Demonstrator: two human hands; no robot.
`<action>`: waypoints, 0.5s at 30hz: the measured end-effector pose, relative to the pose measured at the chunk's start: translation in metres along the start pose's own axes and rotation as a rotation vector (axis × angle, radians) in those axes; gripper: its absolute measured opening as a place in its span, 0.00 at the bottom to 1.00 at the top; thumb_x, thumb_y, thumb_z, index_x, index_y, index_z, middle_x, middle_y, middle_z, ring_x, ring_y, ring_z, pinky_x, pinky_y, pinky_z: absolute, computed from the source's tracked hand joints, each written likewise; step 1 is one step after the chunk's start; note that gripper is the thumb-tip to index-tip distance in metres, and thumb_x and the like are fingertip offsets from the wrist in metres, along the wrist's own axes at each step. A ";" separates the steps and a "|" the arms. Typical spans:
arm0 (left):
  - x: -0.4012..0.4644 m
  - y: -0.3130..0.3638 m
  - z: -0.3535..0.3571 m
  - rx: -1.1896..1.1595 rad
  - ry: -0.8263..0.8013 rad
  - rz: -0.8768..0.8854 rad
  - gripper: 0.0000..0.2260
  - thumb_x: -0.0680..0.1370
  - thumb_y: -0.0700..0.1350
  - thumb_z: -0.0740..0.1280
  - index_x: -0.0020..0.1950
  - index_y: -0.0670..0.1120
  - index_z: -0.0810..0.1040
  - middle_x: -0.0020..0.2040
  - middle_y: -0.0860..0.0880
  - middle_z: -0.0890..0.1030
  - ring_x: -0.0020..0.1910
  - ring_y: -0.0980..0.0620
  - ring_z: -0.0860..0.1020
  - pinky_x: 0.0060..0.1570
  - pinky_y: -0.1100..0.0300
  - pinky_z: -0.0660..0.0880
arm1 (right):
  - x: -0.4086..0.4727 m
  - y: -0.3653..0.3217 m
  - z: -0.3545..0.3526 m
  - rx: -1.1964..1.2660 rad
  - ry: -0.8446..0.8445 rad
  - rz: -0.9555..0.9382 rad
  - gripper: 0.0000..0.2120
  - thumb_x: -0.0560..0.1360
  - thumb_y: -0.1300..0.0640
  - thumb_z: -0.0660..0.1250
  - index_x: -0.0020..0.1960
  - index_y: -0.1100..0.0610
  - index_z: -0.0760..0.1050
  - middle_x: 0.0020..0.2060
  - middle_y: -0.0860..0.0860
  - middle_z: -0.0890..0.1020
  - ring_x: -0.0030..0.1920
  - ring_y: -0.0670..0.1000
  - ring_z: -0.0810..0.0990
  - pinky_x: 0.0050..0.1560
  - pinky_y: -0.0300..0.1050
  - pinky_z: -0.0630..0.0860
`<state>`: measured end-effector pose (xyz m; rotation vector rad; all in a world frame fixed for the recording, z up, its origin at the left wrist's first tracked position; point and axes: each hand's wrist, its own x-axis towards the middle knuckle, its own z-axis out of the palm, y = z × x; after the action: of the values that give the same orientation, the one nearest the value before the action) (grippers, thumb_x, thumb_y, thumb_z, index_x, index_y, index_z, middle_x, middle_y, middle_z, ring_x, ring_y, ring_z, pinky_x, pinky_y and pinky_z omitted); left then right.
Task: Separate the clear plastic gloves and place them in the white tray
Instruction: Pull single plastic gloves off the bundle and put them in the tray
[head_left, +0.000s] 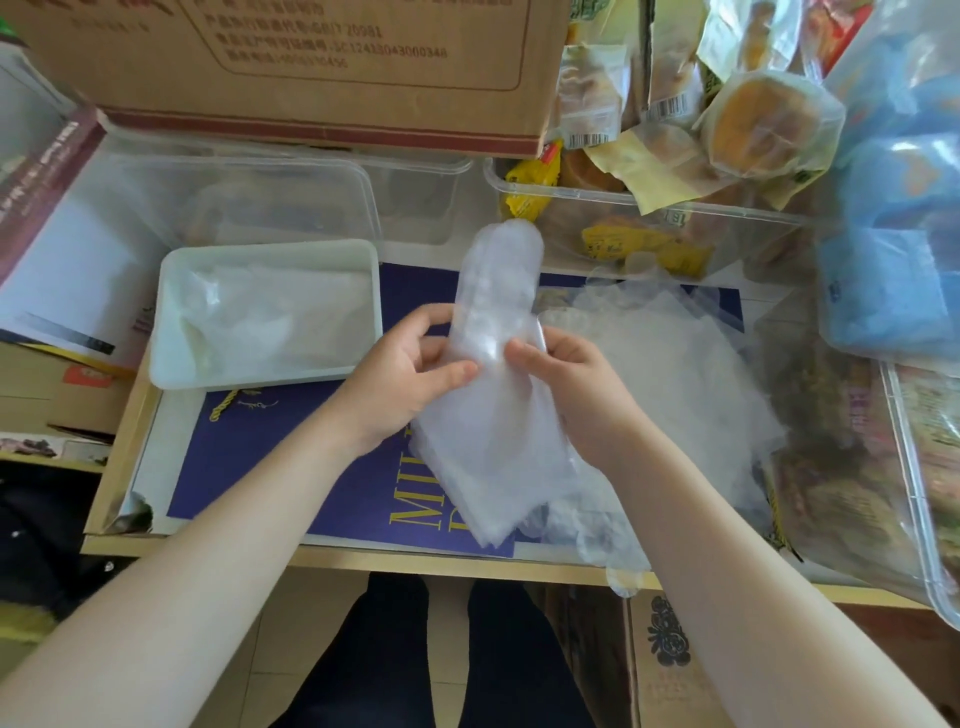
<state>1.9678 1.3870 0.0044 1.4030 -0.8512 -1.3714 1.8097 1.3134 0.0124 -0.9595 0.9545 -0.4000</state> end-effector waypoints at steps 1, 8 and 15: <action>-0.001 0.000 0.000 -0.008 0.056 0.024 0.17 0.74 0.35 0.68 0.55 0.52 0.69 0.38 0.52 0.83 0.37 0.56 0.81 0.39 0.62 0.77 | 0.001 0.000 0.001 -0.005 0.045 0.002 0.08 0.77 0.62 0.62 0.52 0.65 0.76 0.43 0.59 0.81 0.42 0.55 0.80 0.45 0.48 0.77; -0.003 0.001 -0.009 0.212 0.184 0.205 0.13 0.76 0.42 0.64 0.41 0.62 0.72 0.32 0.52 0.76 0.33 0.52 0.71 0.36 0.63 0.70 | 0.001 -0.002 0.004 -0.111 0.122 -0.271 0.11 0.78 0.68 0.59 0.46 0.52 0.64 0.27 0.53 0.71 0.27 0.51 0.69 0.29 0.40 0.67; -0.008 0.006 -0.010 0.276 0.168 0.121 0.12 0.78 0.43 0.65 0.53 0.61 0.77 0.48 0.55 0.81 0.46 0.64 0.76 0.50 0.71 0.68 | 0.003 -0.013 0.006 -0.523 0.000 -0.336 0.22 0.76 0.73 0.57 0.53 0.47 0.77 0.30 0.46 0.72 0.32 0.44 0.68 0.35 0.33 0.66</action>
<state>1.9774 1.3945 0.0118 1.6226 -1.0238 -1.0578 1.8174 1.3070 0.0233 -1.6079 0.9154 -0.4394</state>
